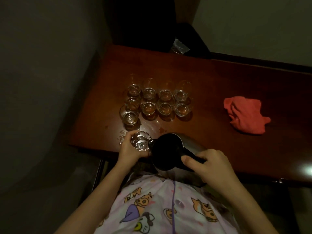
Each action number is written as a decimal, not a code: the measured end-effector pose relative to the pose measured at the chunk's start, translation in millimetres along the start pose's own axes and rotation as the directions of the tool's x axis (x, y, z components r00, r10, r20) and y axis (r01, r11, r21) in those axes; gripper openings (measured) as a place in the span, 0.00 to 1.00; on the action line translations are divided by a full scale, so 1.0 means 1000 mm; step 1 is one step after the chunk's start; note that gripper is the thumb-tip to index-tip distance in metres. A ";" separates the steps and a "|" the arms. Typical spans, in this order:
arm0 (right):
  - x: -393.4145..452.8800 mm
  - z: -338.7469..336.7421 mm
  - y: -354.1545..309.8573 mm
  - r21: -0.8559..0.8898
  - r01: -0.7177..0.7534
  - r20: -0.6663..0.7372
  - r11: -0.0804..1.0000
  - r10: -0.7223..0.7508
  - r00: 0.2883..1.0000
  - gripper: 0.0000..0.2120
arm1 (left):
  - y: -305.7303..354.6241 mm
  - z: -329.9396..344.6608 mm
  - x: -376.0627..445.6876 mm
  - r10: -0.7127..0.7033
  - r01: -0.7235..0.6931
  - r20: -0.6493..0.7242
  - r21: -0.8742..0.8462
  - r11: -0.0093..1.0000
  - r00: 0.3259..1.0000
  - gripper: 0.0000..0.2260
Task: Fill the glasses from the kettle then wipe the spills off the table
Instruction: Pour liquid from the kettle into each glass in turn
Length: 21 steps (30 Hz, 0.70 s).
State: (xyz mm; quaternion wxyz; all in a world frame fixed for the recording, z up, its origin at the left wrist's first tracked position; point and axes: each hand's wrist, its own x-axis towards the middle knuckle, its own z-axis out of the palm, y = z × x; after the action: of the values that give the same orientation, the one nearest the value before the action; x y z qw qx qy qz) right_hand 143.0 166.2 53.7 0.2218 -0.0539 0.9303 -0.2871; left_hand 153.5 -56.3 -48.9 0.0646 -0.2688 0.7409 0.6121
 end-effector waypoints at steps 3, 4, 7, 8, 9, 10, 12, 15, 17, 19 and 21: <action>-0.001 -0.001 -0.001 -0.003 -0.002 0.003 1.000 0.002 1.000 0.28 | 0.001 0.000 -0.001 0.002 -0.002 0.003 -0.004 1.000 1.000 0.36; -0.001 -0.001 -0.001 -0.004 -0.003 0.003 1.000 0.003 1.000 0.27 | 0.002 0.000 -0.002 0.003 -0.003 0.004 -0.009 1.000 1.000 0.36; -0.002 -0.002 -0.001 0.000 0.001 0.006 1.000 -0.001 1.000 0.28 | 0.002 0.000 -0.001 0.005 -0.005 0.011 -0.006 1.000 1.000 0.36; -0.002 -0.002 -0.001 0.002 0.002 0.008 1.000 -0.002 1.000 0.28 | 0.001 0.000 -0.001 0.003 -0.003 0.013 -0.004 1.000 1.000 0.36; -0.002 -0.002 -0.001 0.004 0.004 0.009 1.000 -0.004 1.000 0.28 | 0.001 0.000 -0.001 0.001 -0.001 0.015 -0.005 1.000 1.000 0.36; -0.002 -0.003 -0.001 0.007 0.007 0.010 1.000 -0.007 1.000 0.28 | 0.001 0.000 0.000 0.000 0.000 0.015 -0.010 1.000 1.000 0.36; -0.003 -0.003 -0.002 0.011 0.013 0.007 1.000 -0.013 1.000 0.27 | 0.002 0.000 -0.001 0.001 0.000 0.017 -0.013 1.000 1.000 0.36; -0.003 -0.003 -0.002 -0.001 0.012 0.007 1.000 -0.012 1.000 0.27 | 0.004 0.001 -0.001 0.001 0.000 0.019 -0.005 1.000 1.000 0.36; -0.003 -0.003 -0.002 -0.009 0.013 0.008 1.000 -0.013 1.000 0.27 | 0.003 0.000 0.000 -0.007 0.007 0.019 -0.001 1.000 1.000 0.36; -0.002 -0.003 -0.003 -0.007 0.014 0.008 1.000 -0.014 1.000 0.27 | 0.002 0.000 0.001 -0.020 0.020 0.020 0.004 1.000 1.000 0.37; -0.003 -0.004 -0.003 -0.011 0.016 0.008 1.000 -0.016 1.000 0.27 | 0.002 0.001 0.000 -0.022 0.022 0.020 0.005 1.000 1.000 0.37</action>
State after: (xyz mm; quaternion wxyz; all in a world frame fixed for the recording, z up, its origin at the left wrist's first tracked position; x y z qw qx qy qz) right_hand 143.5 166.2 59.1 0.2228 -0.0640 0.9306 -0.2833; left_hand 152.3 -55.7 -47.7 0.0797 -0.2707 0.7386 0.6122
